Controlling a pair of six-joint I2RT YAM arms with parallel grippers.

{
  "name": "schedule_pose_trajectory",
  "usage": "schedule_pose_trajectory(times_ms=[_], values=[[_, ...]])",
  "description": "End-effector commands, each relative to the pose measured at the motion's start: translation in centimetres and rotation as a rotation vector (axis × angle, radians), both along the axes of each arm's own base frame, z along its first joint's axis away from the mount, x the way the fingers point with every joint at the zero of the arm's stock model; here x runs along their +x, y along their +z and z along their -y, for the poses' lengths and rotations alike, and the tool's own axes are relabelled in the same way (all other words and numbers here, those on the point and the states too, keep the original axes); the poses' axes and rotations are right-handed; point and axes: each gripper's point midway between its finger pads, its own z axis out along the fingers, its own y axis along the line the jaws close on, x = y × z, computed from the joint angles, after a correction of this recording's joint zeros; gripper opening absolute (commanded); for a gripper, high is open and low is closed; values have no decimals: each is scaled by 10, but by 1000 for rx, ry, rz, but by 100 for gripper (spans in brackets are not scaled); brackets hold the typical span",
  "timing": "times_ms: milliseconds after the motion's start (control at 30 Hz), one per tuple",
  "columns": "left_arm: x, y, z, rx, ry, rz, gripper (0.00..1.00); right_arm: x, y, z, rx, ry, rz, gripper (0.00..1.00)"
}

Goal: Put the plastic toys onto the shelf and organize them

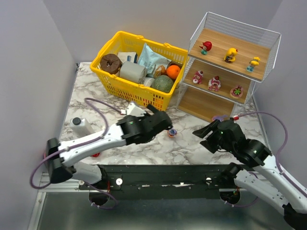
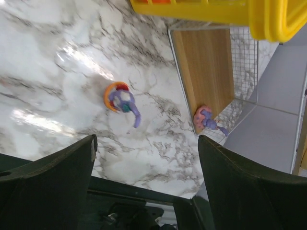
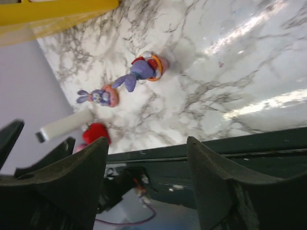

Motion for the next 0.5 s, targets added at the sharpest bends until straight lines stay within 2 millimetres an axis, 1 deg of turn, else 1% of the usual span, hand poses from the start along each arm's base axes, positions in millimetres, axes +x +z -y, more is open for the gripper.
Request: schedule_pose_trajectory(times_ms=[0, 33, 67, 100, 133, 167, 200, 233, 267, 300, 333, 367, 400, 433, 467], values=[[4, 5, -90, 247, -87, 143, 94, 15, -6, -43, 333, -102, -88, 70], [9, 23, -114, 216, -71, 184, 94, 15, -32, -44, 341, -139, -139, 67], [6, 25, -125, 213, -85, 188, 94, 25, -25, -53, 441, -178, -129, 66], [7, 24, -140, 292, -149, 216, 94, 27, -35, -58, 455, -193, -149, 66], [4, 39, -154, 270, -151, 266, 94, 28, -46, -61, 465, -207, -159, 65], [8, 44, -169, 295, -134, 280, 94, 39, -34, -68, 528, -229, -118, 65], [6, 48, -172, 303, -162, 298, 95, 39, -33, -75, 536, -227, -121, 65], [5, 54, -181, 356, -205, 326, 95, 43, -42, -80, 515, -244, -144, 66], [5, 54, -185, 376, -213, 321, 96, 51, -31, -89, 557, -255, -129, 66], [3, 55, -185, 378, -241, 310, 98, 51, -30, -97, 568, -249, -138, 66], [5, 53, -184, 399, -267, 298, 99, 53, -40, -103, 552, -262, -163, 67], [4, 53, -183, 422, -303, 295, 99, 61, -32, -108, 595, -280, -134, 67], [4, 53, -181, 430, -326, 295, 99, 61, -30, -112, 604, -285, -135, 67], [4, 52, -177, 431, -353, 294, 99, 63, -33, -113, 604, -302, -138, 67], [5, 52, -177, 449, -373, 299, 99, 66, -32, -114, 623, -322, -128, 67]])
